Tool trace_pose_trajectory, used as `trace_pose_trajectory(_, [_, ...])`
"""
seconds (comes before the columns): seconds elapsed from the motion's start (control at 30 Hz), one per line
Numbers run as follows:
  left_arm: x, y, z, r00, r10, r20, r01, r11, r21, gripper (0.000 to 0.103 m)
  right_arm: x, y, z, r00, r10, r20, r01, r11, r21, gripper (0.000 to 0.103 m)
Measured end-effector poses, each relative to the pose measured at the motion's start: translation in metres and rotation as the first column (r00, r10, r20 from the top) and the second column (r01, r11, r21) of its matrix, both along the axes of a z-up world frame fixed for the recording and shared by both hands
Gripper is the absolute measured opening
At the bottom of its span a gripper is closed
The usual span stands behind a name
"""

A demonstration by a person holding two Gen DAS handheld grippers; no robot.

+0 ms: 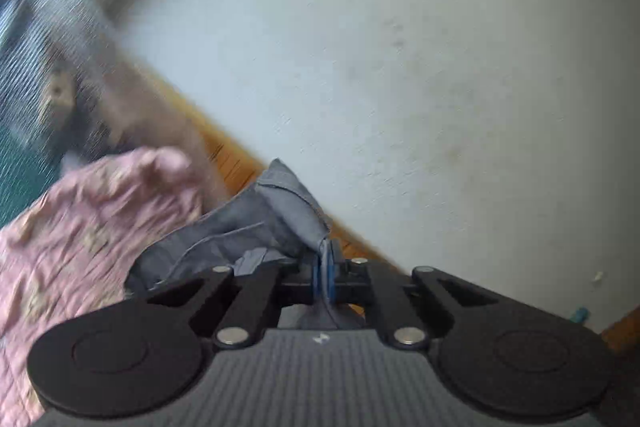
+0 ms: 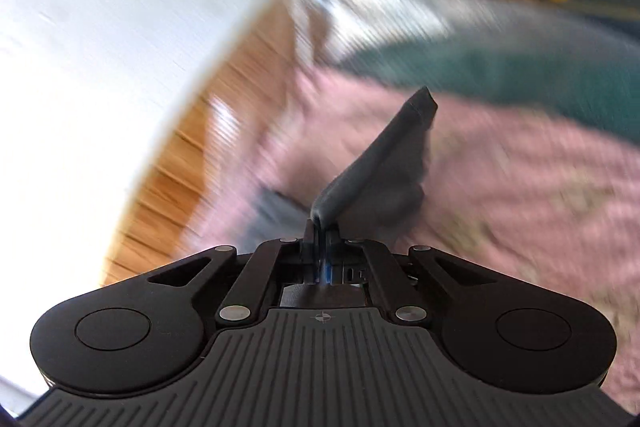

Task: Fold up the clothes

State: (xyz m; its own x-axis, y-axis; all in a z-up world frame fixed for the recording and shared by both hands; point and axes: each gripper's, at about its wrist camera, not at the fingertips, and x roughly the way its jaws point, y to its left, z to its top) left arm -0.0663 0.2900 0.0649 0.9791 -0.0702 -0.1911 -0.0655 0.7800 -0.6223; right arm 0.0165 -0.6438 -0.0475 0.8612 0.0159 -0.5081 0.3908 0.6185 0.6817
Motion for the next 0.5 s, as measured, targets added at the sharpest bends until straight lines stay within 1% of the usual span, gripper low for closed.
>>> trace_pose_trajectory(0.03, [-0.014, 0.008, -0.023, 0.999, 0.013, -0.049, -0.015, 0.999, -0.037, 0.007, -0.008, 0.001, 0.005, 1.0, 0.003, 0.016, -0.003, 1.0, 0.001, 0.0])
trace_pose_trajectory(0.07, [-0.026, 0.015, -0.054, 0.991, 0.035, -0.129, -0.046, 0.995, -0.086, 0.015, -0.015, 0.004, 0.003, 1.0, 0.011, 0.006, -0.011, 1.0, -0.008, 0.0])
trace_pose_trajectory(0.1, [-0.038, 0.023, -0.084, 0.976, 0.052, -0.209, -0.081, 0.988, -0.131, 0.023, -0.019, 0.009, -0.011, 0.998, 0.027, -0.055, -0.029, 0.999, -0.037, 0.0])
trace_pose_trajectory(0.13, [-0.049, 0.031, -0.12, 0.938, 0.102, -0.331, -0.169, 0.969, -0.181, 0.042, -0.022, 0.015, -0.025, 0.992, 0.04, -0.117, -0.048, 0.997, -0.066, 0.0])
trace_pose_trajectory(0.17, [-0.062, 0.037, -0.153, 0.88, 0.162, -0.447, -0.287, 0.93, -0.229, 0.043, -0.025, 0.02, -0.044, 0.981, 0.049, -0.19, -0.065, 0.995, -0.077, 0.0])
trace_pose_trajectory(0.2, [-0.077, 0.04, -0.182, 0.813, 0.208, -0.543, -0.402, 0.876, -0.267, 0.042, -0.027, 0.024, -0.073, 0.957, 0.052, -0.286, -0.07, 0.996, -0.055, 0.0])
trace_pose_trajectory(0.23, [-0.092, 0.043, -0.211, 0.734, 0.24, -0.636, -0.515, 0.807, -0.29, 0.042, -0.03, 0.028, -0.101, 0.928, 0.054, -0.37, -0.073, 0.997, -0.036, 0.001])
trace_pose_trajectory(0.27, [-0.104, 0.042, -0.228, 0.694, 0.247, -0.676, -0.571, 0.761, -0.308, 0.042, -0.035, 0.032, -0.122, 0.904, 0.049, -0.425, -0.066, 0.998, -0.026, 0.001])
trace_pose_trajectory(0.3, [-0.11, 0.038, -0.232, 0.686, 0.252, -0.683, -0.581, 0.755, -0.304, 0.042, -0.042, 0.036, -0.135, 0.891, 0.029, -0.452, -0.044, 0.999, -0.023, 0.001])
trace_pose_trajectory(0.33, [-0.114, 0.033, -0.231, 0.679, 0.261, -0.686, -0.58, 0.763, -0.284, 0.046, -0.048, 0.039, -0.144, 0.886, 0.012, -0.463, -0.02, 1.0, -0.013, 0.002])
trace_pose_trajectory(0.37, [-0.112, 0.029, -0.229, 0.678, 0.258, -0.688, -0.567, 0.779, -0.268, 0.054, -0.052, 0.042, -0.149, 0.885, 0.002, -0.465, -0.005, 1.0, -0.004, 0.002])
trace_pose_trajectory(0.43, [-0.098, 0.023, -0.223, 0.683, 0.241, -0.689, -0.528, 0.815, -0.238, 0.058, -0.054, 0.046, -0.152, 0.884, -0.008, -0.468, 0.003, 1.0, -0.011, 0.003])
trace_pose_trajectory(0.5, [-0.075, 0.021, -0.216, 0.69, 0.231, -0.687, -0.496, 0.841, -0.216, 0.065, -0.049, 0.046, -0.152, 0.879, -0.008, -0.476, -0.008, 0.999, -0.032, 0.006])
